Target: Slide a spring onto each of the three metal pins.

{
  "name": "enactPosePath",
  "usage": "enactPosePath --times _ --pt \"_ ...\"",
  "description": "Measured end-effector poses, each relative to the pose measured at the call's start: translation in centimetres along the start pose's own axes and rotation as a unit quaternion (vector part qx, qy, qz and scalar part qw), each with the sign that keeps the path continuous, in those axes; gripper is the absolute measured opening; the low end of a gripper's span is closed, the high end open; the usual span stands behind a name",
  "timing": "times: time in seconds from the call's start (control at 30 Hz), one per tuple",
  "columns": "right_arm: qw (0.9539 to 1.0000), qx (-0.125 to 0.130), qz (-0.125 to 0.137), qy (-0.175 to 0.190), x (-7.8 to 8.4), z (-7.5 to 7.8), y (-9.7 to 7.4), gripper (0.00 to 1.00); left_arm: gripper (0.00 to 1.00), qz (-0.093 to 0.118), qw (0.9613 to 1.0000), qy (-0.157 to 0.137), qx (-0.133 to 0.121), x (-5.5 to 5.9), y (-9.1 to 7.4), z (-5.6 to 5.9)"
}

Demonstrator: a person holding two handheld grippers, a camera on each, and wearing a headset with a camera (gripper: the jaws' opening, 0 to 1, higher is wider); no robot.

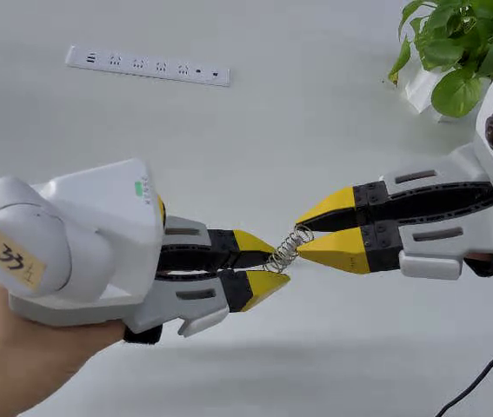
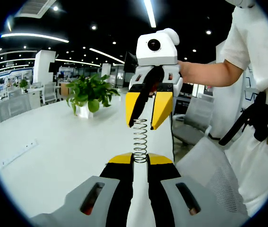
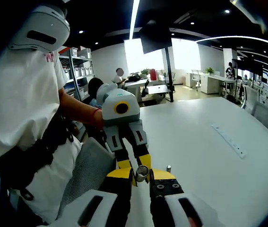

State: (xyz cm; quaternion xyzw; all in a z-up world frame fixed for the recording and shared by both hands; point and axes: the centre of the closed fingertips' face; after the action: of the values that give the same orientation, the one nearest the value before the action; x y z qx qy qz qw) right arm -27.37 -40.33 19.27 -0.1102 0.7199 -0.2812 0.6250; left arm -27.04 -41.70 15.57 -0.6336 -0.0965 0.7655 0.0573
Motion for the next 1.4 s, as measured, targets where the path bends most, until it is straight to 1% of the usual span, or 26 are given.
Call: enactPosePath --times 0.07,0.13,0.17,0.23,0.27,0.3,0.33,0.4,0.43,0.5,0.53,0.57,0.6,0.67,0.7,0.77,0.83,0.87,0.9,0.93,1.0,1.17,1.27,1.4 --pt "0.9999 -0.004 -0.010 -0.011 0.0 0.0 0.0 0.13 0.07 -0.001 1.0000 0.002 0.001 0.0 0.0 0.0" --pt "0.9990 -0.013 -0.030 -0.032 0.1 -0.2 0.0 0.15 0.07 0.000 1.0000 0.002 0.002 -0.1 0.1 0.1" --pt "0.9979 -0.018 -0.043 -0.044 0.2 -0.2 -0.1 0.17 0.07 0.000 1.0000 0.002 0.003 -0.1 0.1 0.1" --pt "0.9960 -0.028 -0.059 -0.062 0.2 -0.3 0.0 0.18 0.07 0.000 1.0000 0.004 0.004 -0.1 0.1 0.2" --pt "0.9935 -0.036 -0.073 -0.079 0.3 -0.4 0.0 0.18 0.07 0.000 1.0000 0.004 0.004 -0.1 0.2 0.2" --pt "0.9914 -0.042 -0.082 -0.093 0.3 -0.4 0.1 0.18 0.07 0.000 1.0000 0.005 0.004 -0.2 0.2 0.2" --pt "0.9883 -0.050 -0.095 -0.108 0.7 -0.3 0.2 0.17 0.07 0.000 1.0000 0.005 0.004 -0.2 0.2 0.2" --pt "0.9850 -0.061 -0.107 -0.122 0.7 -0.3 0.4 0.18 0.07 0.000 1.0000 0.006 0.005 -0.2 0.3 0.2" --pt "0.9814 -0.071 -0.118 -0.133 0.7 -0.5 0.6 0.18 0.07 0.000 1.0000 0.006 0.006 -0.2 0.3 0.3" --pt "0.9743 -0.085 -0.139 -0.156 1.2 -0.4 0.7 0.18 0.07 -0.002 0.9999 0.008 0.007 -0.2 0.4 0.3" --pt "0.9681 -0.094 -0.156 -0.172 1.5 -0.5 0.8 0.18 0.07 -0.004 0.9999 0.010 0.008 -0.2 0.5 0.4" --pt "0.9642 -0.098 -0.165 -0.183 1.6 -0.6 0.9 0.18 0.07 -0.004 0.9999 0.011 0.008 -0.2 0.5 0.4" --pt "0.9580 -0.106 -0.176 -0.200 1.8 -0.7 1.0 0.18 0.07 -0.005 0.9999 0.012 0.008 -0.2 0.5 0.4" --pt "0.9512 -0.116 -0.192 -0.212 2.0 -0.7 1.0 0.17 0.07 -0.004 0.9999 0.012 0.008 -0.2 0.6 0.4" --pt "0.9466 -0.121 -0.198 -0.224 2.1 -0.6 1.0 0.16 0.07 -0.003 0.9999 0.012 0.009 -0.2 0.6 0.5" --pt "0.9417 -0.133 -0.209 -0.228 2.2 -0.8 1.1 0.16 0.07 -0.001 0.9999 0.012 0.009 -0.3 0.7 0.5" --pt "0.9353 -0.141 -0.220 -0.238 2.4 -0.9 1.1 0.15 0.07 -0.001 0.9999 0.012 0.009 -0.2 0.7 0.5" --pt "0.9305 -0.145 -0.229 -0.247 2.6 -0.8 1.0 0.14 0.07 0.000 0.9999 0.012 0.008 -0.2 0.7 0.5" --pt "0.9286 -0.145 -0.231 -0.252 2.6 -0.8 1.1 0.14 0.07 0.001 0.9999 0.012 0.008 -0.2 0.7 0.4" --pt "0.9267 -0.147 -0.233 -0.255 2.6 -0.8 1.2 0.13 0.07 0.002 0.9999 0.011 0.007 -0.2 0.7 0.5" --pt "0.9257 -0.150 -0.235 -0.256 2.6 -0.8 1.3 0.12 0.07 0.004 0.9999 0.010 0.007 -0.3 0.6 0.4" --pt "0.9210 -0.156 -0.242 -0.263 2.7 -0.7 1.1 0.08 0.07 0.007 0.9999 0.008 0.006 -0.3 0.6 0.4" --pt "0.9198 -0.156 -0.244 -0.265 2.7 -0.7 1.1 0.08 0.07 0.008 0.9999 0.007 0.005 -0.3 0.6 0.3" --pt "0.9194 -0.157 -0.245 -0.265 2.8 -0.8 1.1 0.08 0.07 0.009 0.9999 0.007 0.006 -0.2 0.6 0.3"
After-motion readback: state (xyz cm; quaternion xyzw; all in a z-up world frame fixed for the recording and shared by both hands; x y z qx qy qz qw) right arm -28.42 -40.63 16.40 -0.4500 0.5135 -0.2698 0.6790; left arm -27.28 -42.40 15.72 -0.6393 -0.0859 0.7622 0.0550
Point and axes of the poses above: the centre of the closed fingertips' face, and the gripper's own axes: y roughly forward along the fingers, z roughly to its right, x roughly out of its underside, and after that the axes turned 10 degrees about x, right-handed
